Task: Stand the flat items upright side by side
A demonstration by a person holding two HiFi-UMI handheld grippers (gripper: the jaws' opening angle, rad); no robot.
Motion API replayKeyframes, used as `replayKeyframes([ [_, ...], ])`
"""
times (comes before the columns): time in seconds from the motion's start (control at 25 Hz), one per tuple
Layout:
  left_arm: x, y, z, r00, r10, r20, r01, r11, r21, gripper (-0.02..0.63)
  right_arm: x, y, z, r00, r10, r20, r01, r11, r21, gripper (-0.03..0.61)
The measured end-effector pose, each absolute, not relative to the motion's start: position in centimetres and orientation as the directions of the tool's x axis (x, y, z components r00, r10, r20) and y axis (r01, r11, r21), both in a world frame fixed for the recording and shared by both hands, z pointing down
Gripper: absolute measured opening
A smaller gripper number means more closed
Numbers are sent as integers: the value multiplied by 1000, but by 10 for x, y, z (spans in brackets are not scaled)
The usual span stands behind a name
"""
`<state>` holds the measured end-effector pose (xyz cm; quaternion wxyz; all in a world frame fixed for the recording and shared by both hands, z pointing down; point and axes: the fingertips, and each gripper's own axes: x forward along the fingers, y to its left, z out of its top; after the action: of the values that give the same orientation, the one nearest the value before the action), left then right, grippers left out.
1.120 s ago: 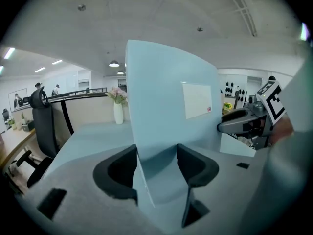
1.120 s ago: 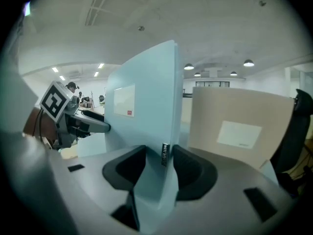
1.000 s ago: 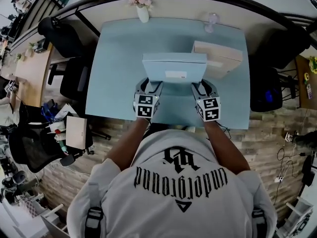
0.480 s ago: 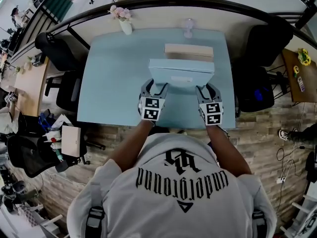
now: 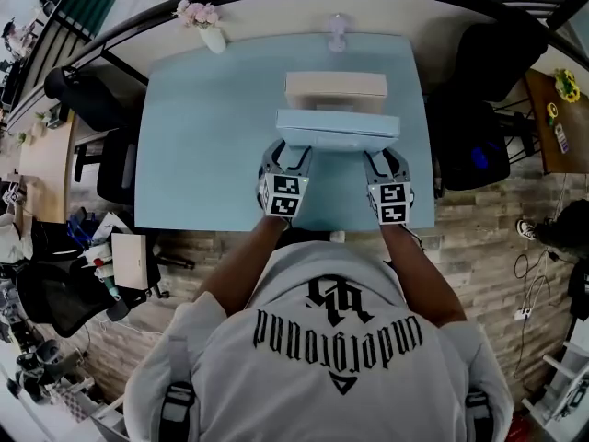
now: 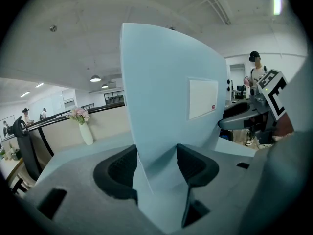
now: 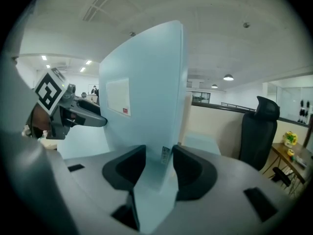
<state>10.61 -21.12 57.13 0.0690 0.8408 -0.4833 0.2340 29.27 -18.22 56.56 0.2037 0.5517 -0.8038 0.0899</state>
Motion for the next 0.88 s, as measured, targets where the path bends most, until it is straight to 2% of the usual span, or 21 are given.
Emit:
replayKeyframes([
  [0.6,112,-250,633,412,-744,526,-844,-528,-87,261,297,-231,619,-295,-809,508,-914,394,95,179],
  [0.88,110,-265,639,410,-747,524,-844,-529,-94,258,296,-243,626,-293,-811,506,-916,390,94,178],
])
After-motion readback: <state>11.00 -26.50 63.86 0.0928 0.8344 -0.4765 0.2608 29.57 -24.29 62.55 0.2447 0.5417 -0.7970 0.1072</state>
